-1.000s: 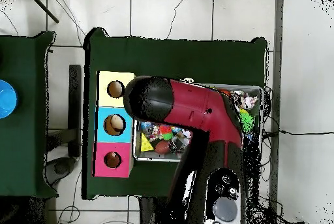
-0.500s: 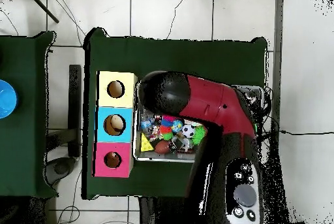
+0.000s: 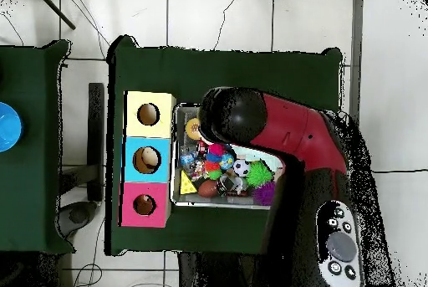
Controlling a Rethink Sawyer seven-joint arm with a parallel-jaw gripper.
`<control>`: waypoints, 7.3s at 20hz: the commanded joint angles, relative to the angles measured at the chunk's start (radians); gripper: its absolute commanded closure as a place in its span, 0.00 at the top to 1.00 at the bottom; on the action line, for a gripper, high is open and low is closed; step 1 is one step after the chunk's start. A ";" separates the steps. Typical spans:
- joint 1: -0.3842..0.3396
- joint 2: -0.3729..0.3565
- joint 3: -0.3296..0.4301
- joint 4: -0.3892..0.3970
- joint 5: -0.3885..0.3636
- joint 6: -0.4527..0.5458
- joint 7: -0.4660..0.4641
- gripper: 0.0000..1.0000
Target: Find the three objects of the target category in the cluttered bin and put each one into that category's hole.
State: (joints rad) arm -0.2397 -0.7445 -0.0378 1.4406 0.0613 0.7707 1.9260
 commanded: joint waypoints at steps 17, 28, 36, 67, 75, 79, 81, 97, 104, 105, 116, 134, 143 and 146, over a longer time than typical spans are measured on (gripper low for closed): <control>-0.150 0.068 0.185 0.030 -0.195 -0.017 -0.179 1.00; -0.203 0.100 0.245 0.013 -0.257 -0.029 -0.184 1.00; -0.231 0.099 0.285 0.027 -0.286 -0.041 -0.167 1.00; -0.377 0.169 0.434 -0.019 -0.366 -0.029 -0.234 1.00; -0.414 0.187 0.463 -0.002 -0.405 -0.064 -0.240 1.00; -0.447 0.190 0.493 0.025 -0.430 -0.077 -0.248 1.00; -0.460 0.187 0.501 0.032 -0.443 -0.074 -0.251 1.00; -0.536 0.226 0.559 0.024 -0.554 -0.052 -0.286 1.00; -0.530 0.281 0.570 0.002 -0.610 -0.077 -0.268 1.00; -0.528 0.289 0.571 0.001 -0.617 -0.086 -0.261 1.00; -0.524 0.314 0.574 0.007 -0.681 -0.136 -0.207 1.00; -0.587 0.324 0.623 0.042 -0.681 -0.120 -0.258 1.00; -0.622 0.334 0.652 0.073 -0.690 -0.107 -0.265 1.00; -0.624 0.341 0.655 0.074 -0.697 -0.105 -0.266 1.00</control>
State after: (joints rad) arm -0.8526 -0.4527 0.5433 1.4590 -0.5815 0.6809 1.9234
